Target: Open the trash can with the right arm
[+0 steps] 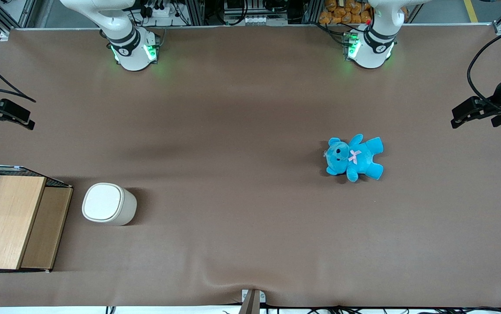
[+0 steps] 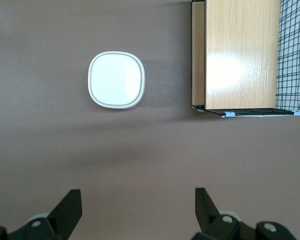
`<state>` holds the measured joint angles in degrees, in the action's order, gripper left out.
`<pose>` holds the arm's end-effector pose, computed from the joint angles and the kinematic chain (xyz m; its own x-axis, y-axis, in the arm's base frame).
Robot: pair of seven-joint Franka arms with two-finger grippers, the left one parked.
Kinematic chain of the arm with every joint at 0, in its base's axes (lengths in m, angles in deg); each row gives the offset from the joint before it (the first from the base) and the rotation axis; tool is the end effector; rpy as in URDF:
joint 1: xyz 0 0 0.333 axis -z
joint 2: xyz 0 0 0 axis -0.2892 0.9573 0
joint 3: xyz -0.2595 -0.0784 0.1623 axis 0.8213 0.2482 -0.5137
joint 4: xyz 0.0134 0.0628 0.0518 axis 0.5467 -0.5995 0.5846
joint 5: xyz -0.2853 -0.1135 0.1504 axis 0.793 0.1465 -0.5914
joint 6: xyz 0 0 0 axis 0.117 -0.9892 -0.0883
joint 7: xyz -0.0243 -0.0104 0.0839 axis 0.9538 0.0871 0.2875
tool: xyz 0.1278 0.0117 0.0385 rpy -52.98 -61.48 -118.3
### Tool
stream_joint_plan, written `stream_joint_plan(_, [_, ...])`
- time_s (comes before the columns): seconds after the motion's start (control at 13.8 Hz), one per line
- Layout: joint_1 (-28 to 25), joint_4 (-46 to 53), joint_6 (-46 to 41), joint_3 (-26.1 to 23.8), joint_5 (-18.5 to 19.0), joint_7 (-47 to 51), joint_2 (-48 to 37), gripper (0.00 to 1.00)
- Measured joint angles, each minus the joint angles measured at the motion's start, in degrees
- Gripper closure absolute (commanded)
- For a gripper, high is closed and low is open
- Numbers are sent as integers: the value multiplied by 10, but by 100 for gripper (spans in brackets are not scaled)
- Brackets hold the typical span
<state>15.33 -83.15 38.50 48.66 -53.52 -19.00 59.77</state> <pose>0.5074 -0.0355 0.5892 0.9982 -0.0598 0.0062 -0.0597 -0.9981 -0.0123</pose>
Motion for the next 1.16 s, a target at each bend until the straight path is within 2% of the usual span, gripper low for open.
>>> stream_joint_plan(1.16, [1,-2,10,-1,0,0,49,0])
